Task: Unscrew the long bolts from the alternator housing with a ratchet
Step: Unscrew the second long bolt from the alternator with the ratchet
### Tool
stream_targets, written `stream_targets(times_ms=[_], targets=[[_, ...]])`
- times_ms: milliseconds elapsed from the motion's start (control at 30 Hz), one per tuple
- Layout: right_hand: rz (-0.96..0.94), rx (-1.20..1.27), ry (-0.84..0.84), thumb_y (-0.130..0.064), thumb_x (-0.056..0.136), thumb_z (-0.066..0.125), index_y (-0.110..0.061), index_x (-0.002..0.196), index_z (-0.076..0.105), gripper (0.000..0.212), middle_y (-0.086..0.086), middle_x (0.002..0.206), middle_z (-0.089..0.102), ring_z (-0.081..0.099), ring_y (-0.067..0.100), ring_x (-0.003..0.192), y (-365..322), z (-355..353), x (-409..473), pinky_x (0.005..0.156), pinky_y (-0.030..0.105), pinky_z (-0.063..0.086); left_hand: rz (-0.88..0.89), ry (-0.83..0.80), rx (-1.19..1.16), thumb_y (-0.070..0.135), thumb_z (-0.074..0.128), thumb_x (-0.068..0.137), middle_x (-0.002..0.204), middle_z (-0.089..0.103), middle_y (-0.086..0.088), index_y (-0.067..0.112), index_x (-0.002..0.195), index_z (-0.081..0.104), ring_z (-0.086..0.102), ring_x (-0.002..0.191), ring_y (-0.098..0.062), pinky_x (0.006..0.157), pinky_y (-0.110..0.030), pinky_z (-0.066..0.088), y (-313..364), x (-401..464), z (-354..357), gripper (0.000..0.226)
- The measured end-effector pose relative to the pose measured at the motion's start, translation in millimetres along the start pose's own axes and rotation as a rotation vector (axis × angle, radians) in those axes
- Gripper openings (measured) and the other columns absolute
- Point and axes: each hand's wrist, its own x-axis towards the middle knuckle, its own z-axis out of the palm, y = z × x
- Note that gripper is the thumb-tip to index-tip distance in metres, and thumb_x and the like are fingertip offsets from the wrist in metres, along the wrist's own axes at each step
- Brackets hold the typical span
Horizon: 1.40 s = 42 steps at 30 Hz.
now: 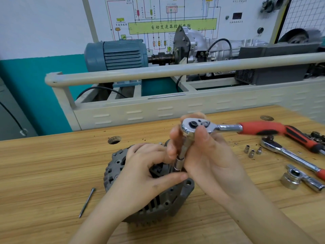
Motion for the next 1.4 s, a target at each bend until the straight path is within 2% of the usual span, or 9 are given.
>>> stream_targets(times_ms=[200, 333, 500, 667, 800, 1033, 1167, 1267, 1400], targets=[[0.089, 0.045, -0.002, -0.046, 0.072, 0.068, -0.016, 0.092, 0.068, 0.036, 0.001, 0.082, 0.07, 0.064, 0.014, 0.071, 0.9, -4.1, 3.1, 0.068, 0.026, 0.052, 0.016, 0.005, -0.017, 0.062, 0.049, 0.065, 0.114, 0.047, 0.031, 0.024, 0.084, 0.073, 0.037, 0.107, 0.019, 0.103, -0.029, 0.023, 0.2, -1.1, -0.3, 0.049], [0.031, -0.048, 0.025, -0.045, 0.064, 0.076, -0.021, 0.083, 0.069, 0.032, -0.002, 0.081, 0.067, 0.062, 0.011, 0.067, 2.6, -0.9, 1.6, 0.064, 0.023, 0.049, 0.003, 0.032, 0.006, 0.063, 0.053, 0.063, 0.098, 0.06, 0.017, 0.021, 0.076, 0.07, 0.048, 0.101, 0.005, 0.102, -0.032, 0.025, -1.3, -0.5, 1.9, 0.047], [-0.008, -0.054, 0.011, -0.038, 0.064, 0.078, -0.022, 0.082, 0.067, 0.027, -0.001, 0.079, 0.066, 0.061, 0.013, 0.067, 0.8, 0.9, 0.2, 0.066, 0.024, 0.049, -0.011, 0.03, 0.008, 0.063, 0.054, 0.062, 0.094, 0.063, 0.011, 0.02, 0.079, 0.069, 0.05, 0.099, 0.002, 0.103, -0.036, 0.026, -2.0, 0.0, 2.6, 0.049], [0.052, 0.023, 0.02, -0.045, 0.068, 0.072, -0.016, 0.089, 0.069, 0.036, 0.002, 0.08, 0.069, 0.063, 0.015, 0.068, 0.9, -2.6, 1.9, 0.066, 0.025, 0.05, -0.004, -0.008, -0.033, 0.06, 0.053, 0.066, 0.104, 0.06, 0.024, 0.028, 0.088, 0.072, 0.044, 0.109, 0.008, 0.104, -0.042, 0.027, -1.5, -0.1, -0.8, 0.044], [0.057, 0.038, 0.041, -0.044, 0.063, 0.076, -0.016, 0.086, 0.071, 0.037, 0.001, 0.081, 0.068, 0.062, 0.013, 0.068, 1.5, -3.7, 2.8, 0.064, 0.024, 0.051, -0.014, -0.006, -0.013, 0.057, 0.061, 0.065, 0.096, 0.064, 0.02, 0.024, 0.086, 0.074, 0.047, 0.106, 0.004, 0.103, -0.043, 0.027, -2.2, 0.4, -0.6, 0.041], [-0.029, -0.02, 0.045, -0.033, 0.056, 0.084, -0.022, 0.077, 0.065, 0.03, -0.001, 0.077, 0.066, 0.061, 0.012, 0.068, -0.2, 0.1, -0.7, 0.064, 0.023, 0.05, -0.011, 0.009, 0.006, 0.064, 0.051, 0.062, 0.095, 0.063, 0.019, 0.023, 0.082, 0.072, 0.049, 0.102, 0.004, 0.103, -0.039, 0.024, -1.2, 0.6, 1.2, 0.05], [0.001, -0.041, 0.042, -0.046, 0.063, 0.075, -0.021, 0.082, 0.069, 0.032, -0.002, 0.076, 0.067, 0.061, 0.012, 0.066, 1.7, 0.8, 0.1, 0.063, 0.023, 0.049, -0.005, 0.0, -0.039, 0.06, 0.054, 0.066, 0.098, 0.063, 0.023, 0.033, 0.083, 0.071, 0.049, 0.106, 0.001, 0.103, -0.043, 0.026, -0.6, 0.3, -0.7, 0.037], [0.026, 0.017, 0.065, -0.048, 0.064, 0.073, -0.017, 0.086, 0.07, 0.038, 0.002, 0.077, 0.068, 0.063, 0.014, 0.067, 2.6, -1.0, 1.2, 0.063, 0.024, 0.05, 0.005, -0.002, -0.019, 0.062, 0.05, 0.067, 0.103, 0.059, 0.027, 0.031, 0.089, 0.072, 0.042, 0.11, 0.009, 0.106, -0.038, 0.022, -2.0, -1.0, -0.7, 0.043], [0.026, 0.001, 0.083, -0.047, 0.059, 0.077, -0.017, 0.083, 0.07, 0.04, 0.0, 0.076, 0.066, 0.061, 0.013, 0.067, 3.4, -1.6, 0.8, 0.063, 0.024, 0.05, -0.009, 0.0, -0.025, 0.062, 0.052, 0.064, 0.102, 0.059, 0.029, 0.031, 0.081, 0.072, 0.044, 0.106, 0.009, 0.105, -0.039, 0.023, -1.6, -0.8, -0.6, 0.041]])
